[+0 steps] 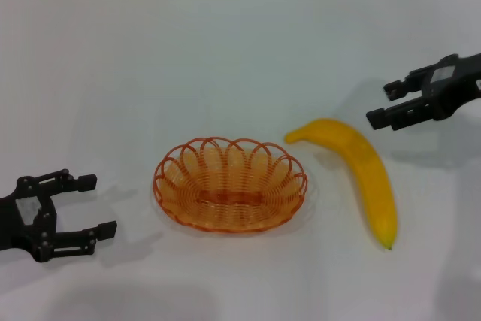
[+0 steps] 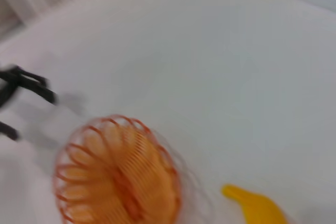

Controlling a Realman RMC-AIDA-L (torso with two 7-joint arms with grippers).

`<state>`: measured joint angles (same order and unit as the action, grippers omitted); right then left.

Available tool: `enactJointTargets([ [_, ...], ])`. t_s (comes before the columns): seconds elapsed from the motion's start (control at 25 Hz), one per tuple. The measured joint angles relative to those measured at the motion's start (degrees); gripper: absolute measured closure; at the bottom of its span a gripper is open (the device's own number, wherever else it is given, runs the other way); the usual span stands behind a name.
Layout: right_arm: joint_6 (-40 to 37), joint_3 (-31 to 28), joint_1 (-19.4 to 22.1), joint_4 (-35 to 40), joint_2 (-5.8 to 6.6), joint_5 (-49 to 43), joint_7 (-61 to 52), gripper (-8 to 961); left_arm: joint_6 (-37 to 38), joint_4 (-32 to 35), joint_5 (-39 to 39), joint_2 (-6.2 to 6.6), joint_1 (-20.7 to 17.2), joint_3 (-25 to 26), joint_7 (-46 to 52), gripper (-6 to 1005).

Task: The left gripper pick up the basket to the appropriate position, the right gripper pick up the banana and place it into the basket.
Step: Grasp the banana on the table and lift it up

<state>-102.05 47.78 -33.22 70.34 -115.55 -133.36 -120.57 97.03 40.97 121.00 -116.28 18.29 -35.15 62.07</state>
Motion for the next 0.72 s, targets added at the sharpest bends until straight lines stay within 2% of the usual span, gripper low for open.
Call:
enactJointTargets([
  [0.12,0.5,5.3,0.0,6.7,-0.36,-5.5,-7.8,231,0.0,-0.1,0.1,0.0,0.4,0.0,0.0,141],
  [0.24,2.5,11.2,0.4,9.2,-0.77,-9.2,-13.2,231,0.0,-0.2,0.0,0.0,0.4,0.0,0.1,142],
  [0.48,8.1,23.3,1.2,7.4,-0.93,-9.6,-18.7,232,-0.1,-0.3,-0.2,-0.07,0.4,0.0,0.1,142],
  [0.72,12.9,28.8,0.5,4.6,-0.84,-9.6,-22.4,233,-0.2,-0.3,-0.3,-0.09,0.5,0.0,0.1,142],
])
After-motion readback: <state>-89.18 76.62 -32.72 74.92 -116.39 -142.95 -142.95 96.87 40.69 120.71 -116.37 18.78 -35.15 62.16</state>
